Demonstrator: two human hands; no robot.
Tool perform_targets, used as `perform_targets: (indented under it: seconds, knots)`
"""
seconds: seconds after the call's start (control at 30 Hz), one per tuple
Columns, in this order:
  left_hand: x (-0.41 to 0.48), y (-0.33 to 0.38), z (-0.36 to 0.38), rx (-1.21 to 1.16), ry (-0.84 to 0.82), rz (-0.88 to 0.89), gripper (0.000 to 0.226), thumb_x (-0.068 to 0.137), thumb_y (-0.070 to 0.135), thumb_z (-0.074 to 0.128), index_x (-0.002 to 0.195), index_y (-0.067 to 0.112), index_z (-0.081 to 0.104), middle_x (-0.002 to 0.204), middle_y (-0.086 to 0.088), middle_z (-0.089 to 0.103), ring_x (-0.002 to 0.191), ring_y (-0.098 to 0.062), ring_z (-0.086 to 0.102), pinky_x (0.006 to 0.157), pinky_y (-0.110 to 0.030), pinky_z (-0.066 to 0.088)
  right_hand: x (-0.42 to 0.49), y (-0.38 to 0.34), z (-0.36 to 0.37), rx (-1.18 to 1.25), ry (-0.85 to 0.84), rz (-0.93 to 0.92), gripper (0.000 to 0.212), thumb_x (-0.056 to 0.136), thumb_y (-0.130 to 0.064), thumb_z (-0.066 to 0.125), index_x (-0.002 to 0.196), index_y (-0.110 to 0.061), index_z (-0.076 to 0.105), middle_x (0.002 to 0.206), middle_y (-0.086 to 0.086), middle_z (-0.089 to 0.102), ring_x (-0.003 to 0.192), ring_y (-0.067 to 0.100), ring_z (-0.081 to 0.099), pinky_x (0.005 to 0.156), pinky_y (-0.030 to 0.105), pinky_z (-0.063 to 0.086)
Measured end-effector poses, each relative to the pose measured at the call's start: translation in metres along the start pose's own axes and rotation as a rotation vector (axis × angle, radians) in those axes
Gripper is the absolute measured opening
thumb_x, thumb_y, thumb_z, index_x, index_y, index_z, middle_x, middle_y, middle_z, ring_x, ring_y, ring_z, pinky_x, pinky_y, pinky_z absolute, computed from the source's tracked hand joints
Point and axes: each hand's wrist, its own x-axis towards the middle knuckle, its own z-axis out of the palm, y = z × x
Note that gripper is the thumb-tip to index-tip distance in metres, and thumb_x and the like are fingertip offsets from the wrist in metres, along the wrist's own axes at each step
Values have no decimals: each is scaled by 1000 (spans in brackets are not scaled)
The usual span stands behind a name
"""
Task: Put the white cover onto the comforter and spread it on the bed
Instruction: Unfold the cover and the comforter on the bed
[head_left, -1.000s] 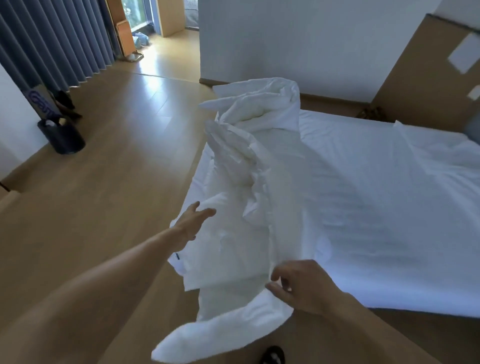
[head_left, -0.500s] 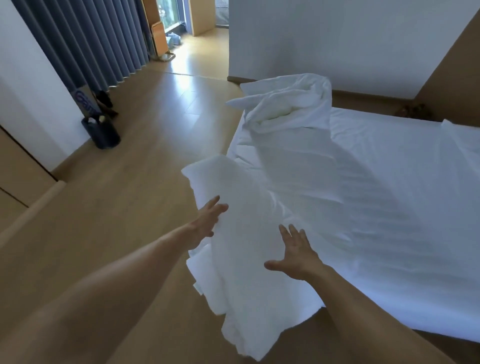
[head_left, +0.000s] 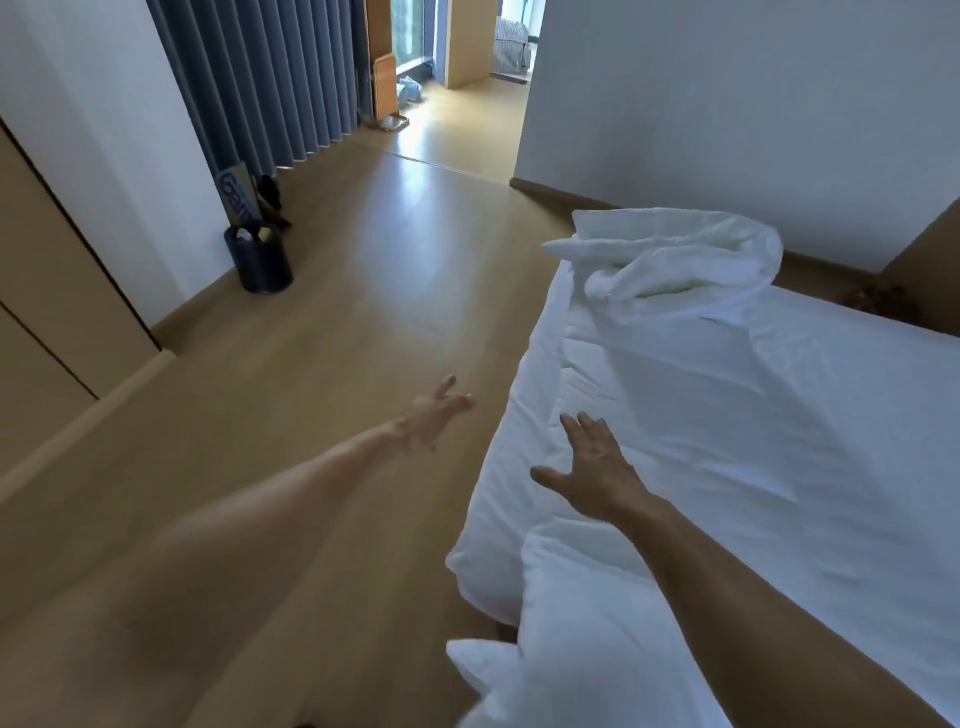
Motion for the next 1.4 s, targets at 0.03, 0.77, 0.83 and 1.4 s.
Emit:
perform_targets:
  seconds: [0.03,0.77,0.83,1.4]
  knots:
    - [8,3,-19,9,13,16,63,102,24,50,157,22,20,155,-3,39,142,-25,37,92,-35,35,13,-17,0,-3,9,7,92,91,-61,55,159,-25,4,167,-3,-5,153,18,-11,121,54,17]
    - [298,195,-110,319,-269,220,81,91,41,66,157,30,21,155,8,38,138,-15,42,112,-37,37,293,-67,-98,157,197,348,94,90,-63,54,158,-19,6,167,3,0,153,25,-5,121,51,19]
    - [337,221,-105,353,-283,227,83,89,41,67,157,32,20,155,10,38,139,-14,41,113,-34,35,328,-64,-116,155,201,358,94,91,-64,53,158,-19,6,167,3,0,153,25,-5,121,51,19]
    - [672,399,-9,1029,-623,528,89,89,43,63,158,26,9,161,3,24,131,-24,48,103,-38,45,556,14,-234,232,353,816,93,90,-64,54,158,-20,8,166,-2,-2,153,21,-6,116,55,26]
